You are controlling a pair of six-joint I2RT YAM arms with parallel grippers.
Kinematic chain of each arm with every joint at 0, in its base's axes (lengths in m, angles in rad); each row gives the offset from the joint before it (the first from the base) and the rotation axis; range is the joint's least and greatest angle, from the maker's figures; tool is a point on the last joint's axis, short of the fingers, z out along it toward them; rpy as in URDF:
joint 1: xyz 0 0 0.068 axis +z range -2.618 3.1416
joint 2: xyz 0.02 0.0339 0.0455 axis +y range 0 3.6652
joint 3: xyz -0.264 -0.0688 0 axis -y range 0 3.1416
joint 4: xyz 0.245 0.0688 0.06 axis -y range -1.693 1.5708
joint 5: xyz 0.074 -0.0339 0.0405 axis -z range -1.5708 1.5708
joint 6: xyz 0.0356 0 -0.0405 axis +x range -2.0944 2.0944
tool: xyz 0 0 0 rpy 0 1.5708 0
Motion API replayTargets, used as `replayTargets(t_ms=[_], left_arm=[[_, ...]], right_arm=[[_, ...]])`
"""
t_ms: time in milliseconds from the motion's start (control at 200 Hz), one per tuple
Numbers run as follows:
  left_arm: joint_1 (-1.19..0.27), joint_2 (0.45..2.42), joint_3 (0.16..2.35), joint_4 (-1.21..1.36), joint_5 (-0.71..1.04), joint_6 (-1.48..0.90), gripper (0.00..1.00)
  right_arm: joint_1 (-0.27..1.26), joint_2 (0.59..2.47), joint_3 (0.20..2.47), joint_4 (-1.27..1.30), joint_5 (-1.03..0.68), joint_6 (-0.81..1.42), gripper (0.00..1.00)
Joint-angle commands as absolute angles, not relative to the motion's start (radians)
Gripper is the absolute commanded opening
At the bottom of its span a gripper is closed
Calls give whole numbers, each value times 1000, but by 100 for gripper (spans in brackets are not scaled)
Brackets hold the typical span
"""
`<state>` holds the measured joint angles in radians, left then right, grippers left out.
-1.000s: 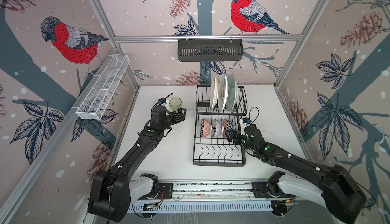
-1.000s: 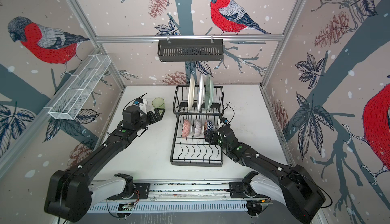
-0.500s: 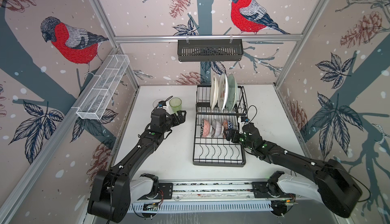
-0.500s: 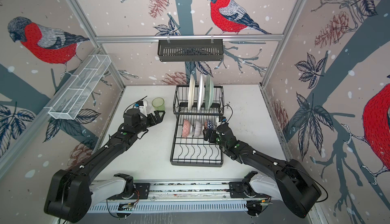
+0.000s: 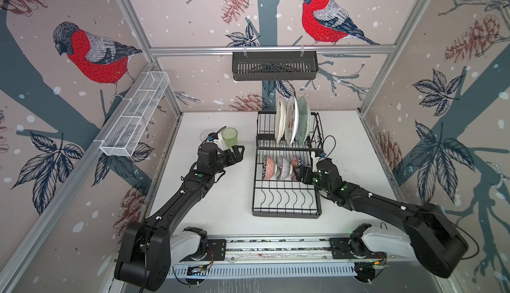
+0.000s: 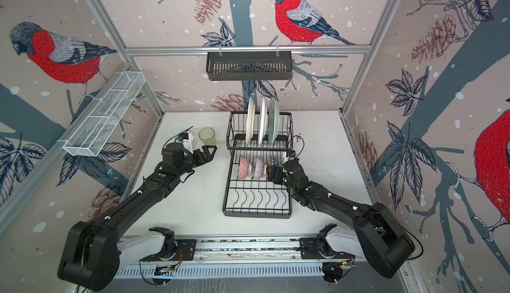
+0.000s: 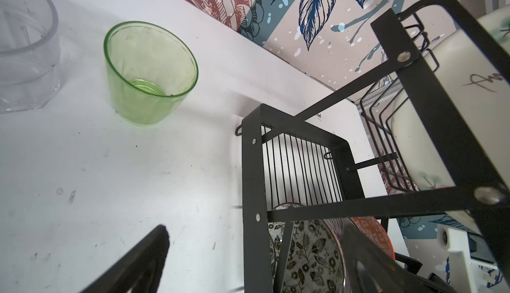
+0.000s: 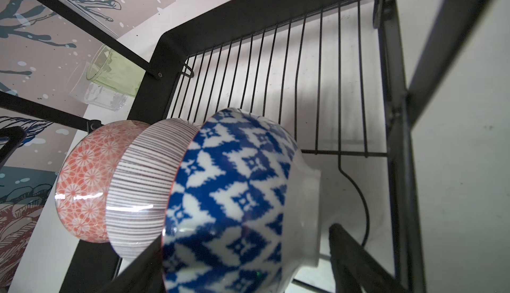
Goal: Unload the mixed dishes from the dish rack
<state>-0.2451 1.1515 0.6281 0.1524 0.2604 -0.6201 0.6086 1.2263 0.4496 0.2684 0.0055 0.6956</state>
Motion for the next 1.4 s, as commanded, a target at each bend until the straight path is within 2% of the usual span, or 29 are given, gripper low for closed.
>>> replayTargets(t_ms=[0, 360, 450, 530, 680, 1396], left_arm=[[-248, 1150, 627, 201, 272, -619, 97], [-259, 1164, 620, 223, 289, -629, 97], [-260, 1176, 624, 224, 292, -631, 97], [-262, 1185, 617, 241, 315, -640, 97], [-266, 1193, 614, 250, 326, -647, 97], [-270, 1190, 604, 245, 318, -640, 97]], right_arm=[[605, 1248, 460, 244, -13, 671, 83], [604, 1288, 467, 256, -26, 672, 81], [610, 1291, 460, 259, -15, 675, 77], [617, 1298, 462, 251, 1, 678, 67], [647, 1294, 474, 234, 49, 678, 64], [683, 1209, 495, 135, 230, 682, 60]])
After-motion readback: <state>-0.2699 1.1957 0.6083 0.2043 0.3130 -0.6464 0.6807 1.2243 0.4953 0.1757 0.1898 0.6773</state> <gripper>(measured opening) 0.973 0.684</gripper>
